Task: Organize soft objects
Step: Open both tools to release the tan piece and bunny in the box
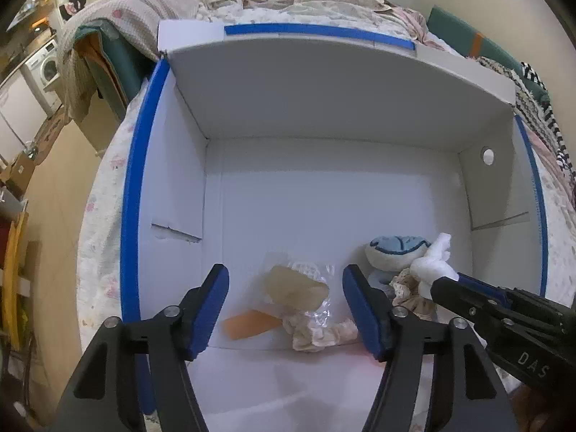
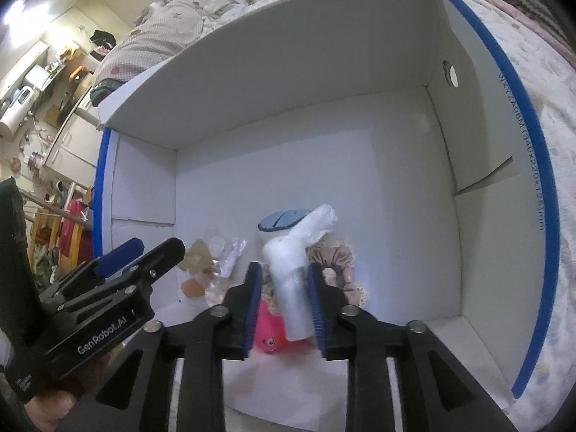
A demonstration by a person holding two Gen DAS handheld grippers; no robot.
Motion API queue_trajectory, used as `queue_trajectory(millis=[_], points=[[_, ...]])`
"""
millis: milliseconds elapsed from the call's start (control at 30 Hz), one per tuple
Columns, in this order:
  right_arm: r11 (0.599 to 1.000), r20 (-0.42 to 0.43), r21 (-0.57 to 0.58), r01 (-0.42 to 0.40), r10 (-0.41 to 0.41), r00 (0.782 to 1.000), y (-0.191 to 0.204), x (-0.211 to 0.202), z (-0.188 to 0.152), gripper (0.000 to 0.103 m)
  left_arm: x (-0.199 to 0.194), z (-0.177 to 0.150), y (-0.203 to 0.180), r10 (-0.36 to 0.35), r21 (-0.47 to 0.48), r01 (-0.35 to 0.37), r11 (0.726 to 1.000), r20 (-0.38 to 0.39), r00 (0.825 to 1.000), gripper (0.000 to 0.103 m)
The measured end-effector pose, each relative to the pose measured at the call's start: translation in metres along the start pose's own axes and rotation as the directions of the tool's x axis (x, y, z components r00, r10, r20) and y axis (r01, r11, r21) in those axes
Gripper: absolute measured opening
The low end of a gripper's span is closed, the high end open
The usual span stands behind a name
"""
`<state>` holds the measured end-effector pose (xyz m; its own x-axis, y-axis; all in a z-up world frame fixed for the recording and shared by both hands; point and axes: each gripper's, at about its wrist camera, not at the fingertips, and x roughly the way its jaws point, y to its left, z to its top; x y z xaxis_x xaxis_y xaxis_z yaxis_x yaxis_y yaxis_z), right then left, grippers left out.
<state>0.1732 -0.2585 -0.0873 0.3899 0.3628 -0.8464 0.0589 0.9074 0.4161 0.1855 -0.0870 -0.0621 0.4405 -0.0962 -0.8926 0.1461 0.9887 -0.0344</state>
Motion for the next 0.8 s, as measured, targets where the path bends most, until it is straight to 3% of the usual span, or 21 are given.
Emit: queue_trajectory(millis=[67, 133, 233, 300, 467, 633, 800], points=[[1.0, 0.013, 0.0, -0.001, 0.001, 1.0, 0.001, -0.003, 0.0, 0.038, -0.004, -0.001, 0.001, 0.004, 0.001, -0.004, 1.0, 0.007, 1.0, 0.063], [1.0, 0.029, 0.002, 0.0, 0.0, 1.0, 0.002, -0.008, -0.001, 0.066, -0.007, -0.002, 0.003, 0.006, -0.009, -0.006, 1.0, 0.01, 1.0, 0.063], [1.0, 0.047, 0.01, -0.015, 0.015, 0.999, 0.002, -0.014, -0.002, 0.068, -0.015, -0.003, 0.009, 0.003, -0.037, -0.002, 0.999, 0.023, 1.0, 0.063], [1.0, 0.059, 0.009, -0.014, 0.014, 0.998, 0.002, -0.017, -0.004, 0.078, -0.021, -0.004, 0.012, 0.008, -0.044, -0.007, 0.999, 0.034, 0.999, 0.063], [0.998, 0.118, 0.014, -0.054, 0.052, 0.992, 0.002, -0.034, -0.008, 0.085, -0.037, -0.008, 0.019, 0.024, -0.047, -0.021, 0.999, 0.068, 0.997, 0.063], [0.998, 0.165, 0.017, -0.057, 0.053, 0.985, 0.001, -0.049, -0.016, 0.1, -0.05, -0.019, 0.033, 0.021, -0.079, -0.016, 0.997, 0.064, 0.998, 0.063], [1.0, 0.17, -0.001, -0.025, 0.025, 0.985, 0.004, -0.054, -0.023, 0.101, -0.061, -0.035, 0.04, 0.034, -0.076, -0.029, 0.997, 0.074, 0.997, 0.063]])
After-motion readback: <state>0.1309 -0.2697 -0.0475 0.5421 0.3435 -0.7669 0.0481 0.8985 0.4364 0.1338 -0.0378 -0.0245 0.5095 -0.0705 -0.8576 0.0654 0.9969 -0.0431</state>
